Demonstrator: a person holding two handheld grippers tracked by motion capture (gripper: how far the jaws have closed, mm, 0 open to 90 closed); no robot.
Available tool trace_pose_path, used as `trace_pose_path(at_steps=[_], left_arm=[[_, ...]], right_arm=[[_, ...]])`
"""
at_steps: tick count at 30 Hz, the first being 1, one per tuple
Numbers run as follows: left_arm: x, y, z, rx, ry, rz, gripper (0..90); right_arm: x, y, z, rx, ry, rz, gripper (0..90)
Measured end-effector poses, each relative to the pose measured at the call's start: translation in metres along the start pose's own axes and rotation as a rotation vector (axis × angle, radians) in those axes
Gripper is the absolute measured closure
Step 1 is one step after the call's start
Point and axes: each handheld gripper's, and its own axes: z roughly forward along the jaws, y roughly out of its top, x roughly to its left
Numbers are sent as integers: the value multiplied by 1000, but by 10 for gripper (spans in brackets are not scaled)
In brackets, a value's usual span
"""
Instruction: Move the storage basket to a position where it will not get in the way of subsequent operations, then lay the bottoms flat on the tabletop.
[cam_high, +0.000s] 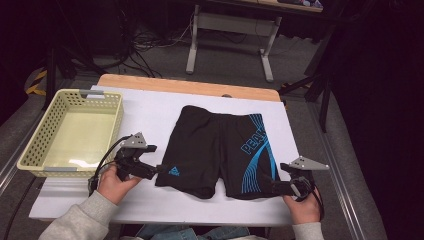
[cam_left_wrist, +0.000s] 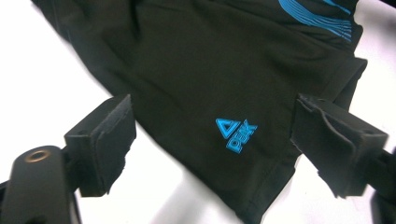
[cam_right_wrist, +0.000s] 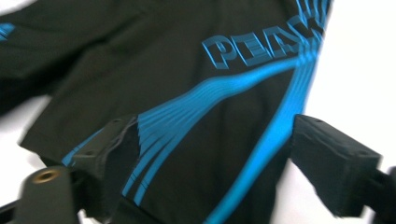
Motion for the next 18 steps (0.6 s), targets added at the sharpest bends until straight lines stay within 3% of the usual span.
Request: trace_pose_path(at_steps=[6,15,16,18], left_arm=[[-2,4,1,-18,-14,19,129],[-2,12,0,-39,-30,23,107],[-1,13,0,-34,-44,39,100],[-3,16,1,-29,-30,54,71]], right_arm=[[9,9,5,-56,30,-38,58],[17,18,13,-87,74,-67,0],[17,19,14,-93,79,-74,0],[19,21,14,-105,89,-80,0]])
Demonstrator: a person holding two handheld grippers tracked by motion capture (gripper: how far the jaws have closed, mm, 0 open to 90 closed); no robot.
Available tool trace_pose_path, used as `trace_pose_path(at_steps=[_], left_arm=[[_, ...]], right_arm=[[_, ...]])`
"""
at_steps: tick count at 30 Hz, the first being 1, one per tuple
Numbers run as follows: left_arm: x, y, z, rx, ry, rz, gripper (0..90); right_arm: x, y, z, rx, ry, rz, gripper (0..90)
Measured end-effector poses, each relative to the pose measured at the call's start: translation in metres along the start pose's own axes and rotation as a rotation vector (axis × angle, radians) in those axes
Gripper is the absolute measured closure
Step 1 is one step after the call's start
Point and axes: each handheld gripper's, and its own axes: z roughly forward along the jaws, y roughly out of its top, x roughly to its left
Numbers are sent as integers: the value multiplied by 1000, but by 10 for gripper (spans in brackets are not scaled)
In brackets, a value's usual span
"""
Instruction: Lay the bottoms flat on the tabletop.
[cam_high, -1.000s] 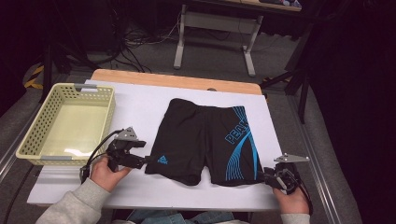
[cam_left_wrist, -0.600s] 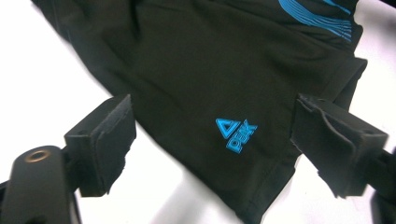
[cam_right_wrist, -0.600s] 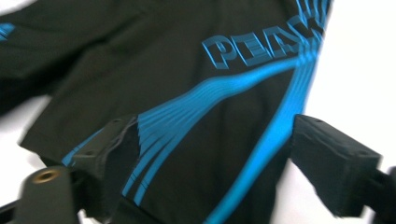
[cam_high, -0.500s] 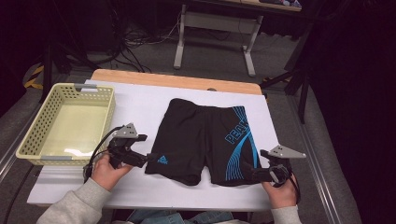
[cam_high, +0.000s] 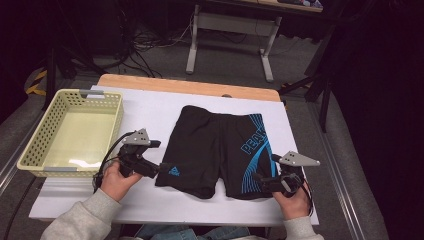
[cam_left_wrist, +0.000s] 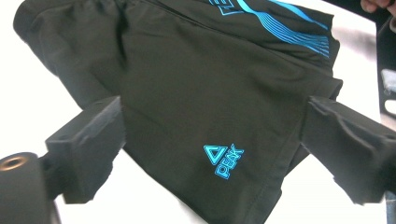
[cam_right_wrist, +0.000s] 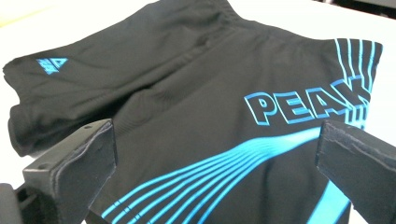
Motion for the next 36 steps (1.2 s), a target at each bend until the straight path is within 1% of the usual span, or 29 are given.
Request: trace_pose_path(at_steps=[3,5,7,8,10,11,13,14,15,17,18,20,21,22,23,26,30,35,36], left_arm=[[-1,3,2,1,-14,7,52],[-2,6,4,8,13,27,8],[-3,9,6,-4,34,35,0],[-3,11,6,-9,45,33,0],[-2,15,7,-16,50,38,0],[-2,17,8,-19,54,33,0],[-2,21,9,-13,67,42,0],[-1,22,9,-11,62,48,0],[0,23,8,-20,53,50,1],[0,23,6,-53,45,42,18],[0,24,7,-61,49,48,20],[-3,25,8,-44,87,74,23],[-4,26,9,-42,106,77,21],[-4,27,9,-46,107,79,19],[-4,27,9,-48,98,74,20],[-2,29,9,-58,100,66,20],[0,29,9,-58,99,52,21],[-2,29,8,-60,91,61,25],[-2,28,8,-56,94,61,22]], right_arm=[[2,3,2,-14,10,-15,0],[3,5,3,-19,15,-24,0],[4,7,5,-11,22,-24,0],[5,8,6,1,33,-19,0],[7,10,8,9,45,-25,0],[9,12,9,8,51,-28,0],[10,14,12,0,61,-32,0],[11,15,13,-5,66,-32,0],[12,16,15,-10,74,-32,0],[15,19,17,-17,88,-42,0],[17,21,19,-22,89,-51,0],[23,25,22,-22,70,-64,0],[25,27,23,-15,64,-68,0],[27,29,25,-11,66,-74,0],[30,31,26,-11,75,-78,0],[35,35,30,-18,100,-87,0],[41,41,35,-24,122,-99,7],[50,49,43,-16,153,-120,53],[52,50,45,-14,167,-126,68]])
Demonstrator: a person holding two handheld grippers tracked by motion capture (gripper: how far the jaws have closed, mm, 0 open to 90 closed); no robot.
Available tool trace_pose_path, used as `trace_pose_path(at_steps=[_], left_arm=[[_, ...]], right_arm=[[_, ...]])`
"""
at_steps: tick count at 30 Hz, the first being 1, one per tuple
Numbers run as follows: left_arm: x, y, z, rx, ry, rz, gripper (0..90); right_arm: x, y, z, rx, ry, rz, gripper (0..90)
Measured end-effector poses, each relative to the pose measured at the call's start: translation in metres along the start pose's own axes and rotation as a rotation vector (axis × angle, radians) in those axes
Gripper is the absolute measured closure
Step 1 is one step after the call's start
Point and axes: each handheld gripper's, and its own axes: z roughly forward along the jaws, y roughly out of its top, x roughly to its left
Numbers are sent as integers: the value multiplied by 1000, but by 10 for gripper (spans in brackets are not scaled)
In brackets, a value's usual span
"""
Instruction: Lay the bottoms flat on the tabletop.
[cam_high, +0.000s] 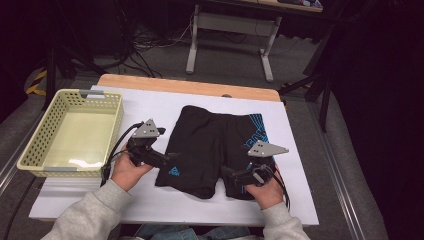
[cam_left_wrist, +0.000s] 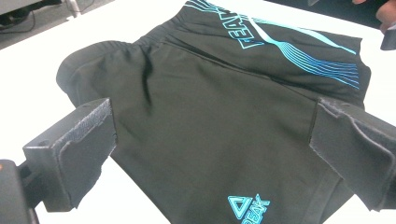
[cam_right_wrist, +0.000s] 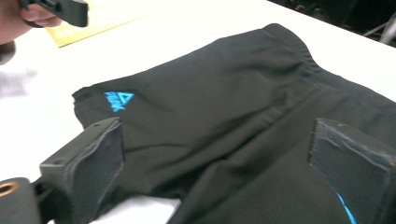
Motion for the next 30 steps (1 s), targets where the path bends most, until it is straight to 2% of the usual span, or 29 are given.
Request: trace_pose_path(at_steps=[5,14,25,30], left_arm=[[0,-1,-1,15,3,-12,18],[0,-4,-4,11,30,-26,41],[4,-14,-17,-4,58,-55,52],[2,-18,-23,1,75,-69,59]], right_arm=[[7,8,11,2,54,-24,144],[20,24,31,-2,54,-56,206],[28,33,60,33,118,-73,249],[32,34,78,52,152,-76,268]])
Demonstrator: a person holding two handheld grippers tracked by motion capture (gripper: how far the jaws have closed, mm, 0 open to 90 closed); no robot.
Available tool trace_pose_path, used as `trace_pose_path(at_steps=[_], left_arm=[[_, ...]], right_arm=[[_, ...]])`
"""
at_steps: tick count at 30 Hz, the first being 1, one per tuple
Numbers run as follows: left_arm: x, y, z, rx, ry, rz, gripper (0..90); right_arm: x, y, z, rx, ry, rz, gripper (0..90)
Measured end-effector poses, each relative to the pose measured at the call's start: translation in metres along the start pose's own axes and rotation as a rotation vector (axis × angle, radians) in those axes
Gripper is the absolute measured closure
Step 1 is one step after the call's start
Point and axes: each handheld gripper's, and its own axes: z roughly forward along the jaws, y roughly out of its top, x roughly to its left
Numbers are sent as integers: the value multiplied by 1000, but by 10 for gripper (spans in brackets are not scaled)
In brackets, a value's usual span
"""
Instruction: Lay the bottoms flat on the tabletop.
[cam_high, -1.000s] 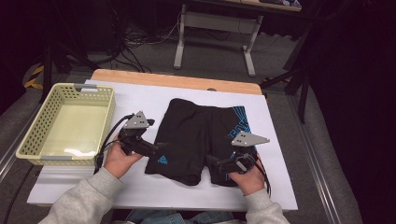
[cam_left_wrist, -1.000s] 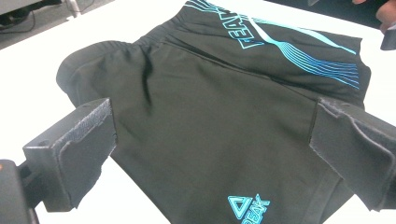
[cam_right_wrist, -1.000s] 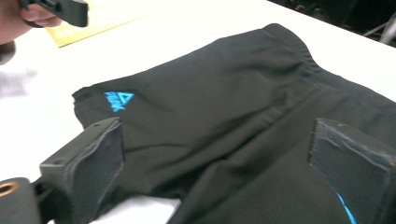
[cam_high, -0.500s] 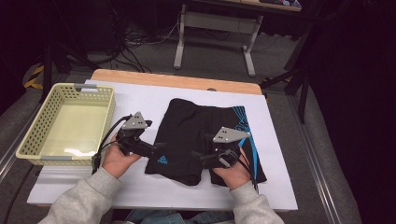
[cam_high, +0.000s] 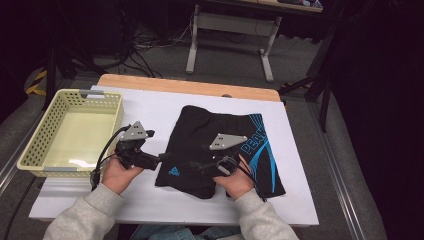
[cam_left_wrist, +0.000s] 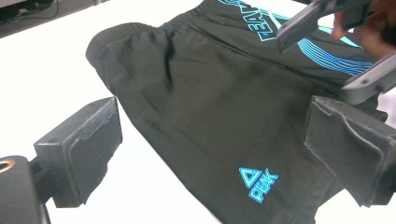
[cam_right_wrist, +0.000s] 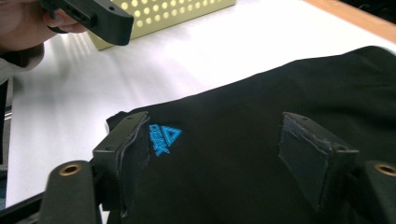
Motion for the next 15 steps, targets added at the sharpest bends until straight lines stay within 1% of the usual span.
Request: trace_pose_path(at_steps=[2,3,4,10,11,12,13,15], left_arm=[[0,-2,-2,0,5,1,61],[-1,-3,-4,0,4,-9,61],[0,-4,-5,1,9,-8,61],[0,-10,-13,-3,26,-22,61],[1,-10,-14,-3,28,-22,61],[0,-11,-15,-4,30,-31,61],[1,-12,-16,-3,33,-25,60],[1,-13,-17,-6,36,-31,60]], right_arm=[[1,0,6,10,9,-1,273],[1,0,10,15,17,0,274],[2,0,13,18,24,0,273],[11,0,34,46,61,-28,272],[12,0,37,51,69,-31,272],[13,0,40,58,75,-33,272],[14,0,43,65,83,-34,271],[16,-1,48,79,97,-37,263]])
